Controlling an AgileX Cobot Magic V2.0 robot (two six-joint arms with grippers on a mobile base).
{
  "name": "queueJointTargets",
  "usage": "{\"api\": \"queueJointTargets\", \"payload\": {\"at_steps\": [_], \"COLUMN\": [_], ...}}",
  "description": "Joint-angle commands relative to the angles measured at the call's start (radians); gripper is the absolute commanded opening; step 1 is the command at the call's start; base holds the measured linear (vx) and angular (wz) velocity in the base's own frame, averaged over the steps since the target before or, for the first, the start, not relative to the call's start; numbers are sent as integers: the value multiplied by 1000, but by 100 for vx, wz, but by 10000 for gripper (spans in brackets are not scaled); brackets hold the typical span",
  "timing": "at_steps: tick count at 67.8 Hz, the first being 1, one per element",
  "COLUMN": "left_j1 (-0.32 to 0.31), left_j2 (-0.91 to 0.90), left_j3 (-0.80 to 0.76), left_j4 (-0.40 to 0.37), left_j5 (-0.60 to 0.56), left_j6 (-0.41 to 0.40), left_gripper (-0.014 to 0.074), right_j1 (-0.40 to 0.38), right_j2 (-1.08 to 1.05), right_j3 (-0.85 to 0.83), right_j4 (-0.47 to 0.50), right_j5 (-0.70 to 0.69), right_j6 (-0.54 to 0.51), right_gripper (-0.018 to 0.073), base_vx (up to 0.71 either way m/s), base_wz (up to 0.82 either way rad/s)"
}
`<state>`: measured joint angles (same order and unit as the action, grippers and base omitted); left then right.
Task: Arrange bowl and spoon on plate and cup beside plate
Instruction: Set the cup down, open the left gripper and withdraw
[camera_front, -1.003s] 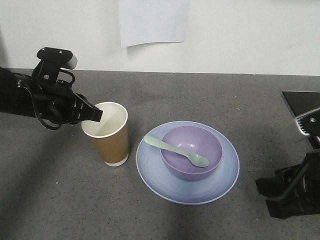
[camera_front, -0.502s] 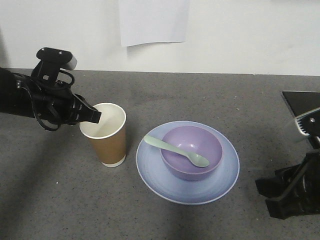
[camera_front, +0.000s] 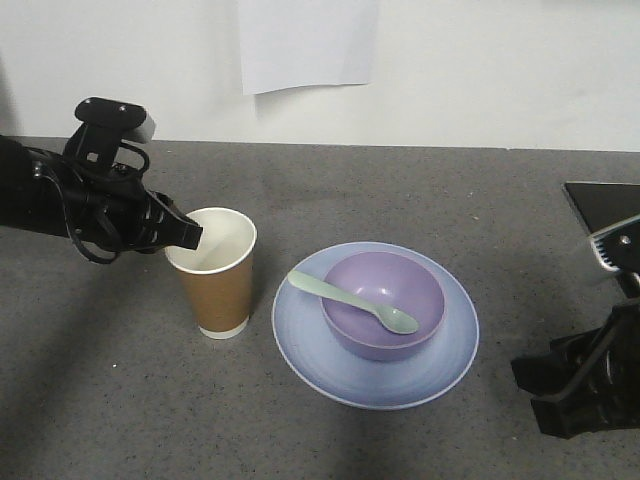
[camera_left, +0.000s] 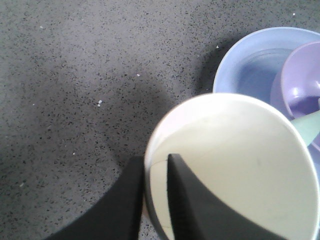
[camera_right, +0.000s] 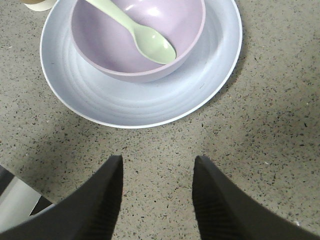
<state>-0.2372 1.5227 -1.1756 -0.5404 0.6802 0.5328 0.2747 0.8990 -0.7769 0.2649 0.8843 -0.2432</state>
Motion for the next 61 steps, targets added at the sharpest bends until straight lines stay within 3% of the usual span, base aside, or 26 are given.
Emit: {"api": "queueJointTargets", "payload": {"at_steps": [1,4,5,13,31,61], "left_j1": [-6,-6,-5,-5,-5,-5], "left_j2": [-42,-50,-126,-191,-374,-715], "left_j3": [-26,-26,-26,-26,-18,327], "left_j4": [-29,-29,-3,78,288,304], "left_j5": [-34,-34,-30,29,160,133], "left_j6": [-4,-4,1,-15,-234,-247], "left_gripper": [256,296,370,370,370,370], "right_j1": [-3,-3,-3,-3,-3,-3], "right_j2": [-12,-12,-12,-12,-12,-12], "right_j3": [-27,-27,-27,-27,-27,-27], "right_j4": [9,9,9,9,9,9], "right_j5": [-50,-50,-50,-50,-50,-50], "right_j6": [-9,-9,-9,-9,-9,-9], "right_gripper": [316,316,316,316,316,316], "base_vx": [0,0,0,0,0,0], "base_wz": [0,0,0,0,0,0]}}
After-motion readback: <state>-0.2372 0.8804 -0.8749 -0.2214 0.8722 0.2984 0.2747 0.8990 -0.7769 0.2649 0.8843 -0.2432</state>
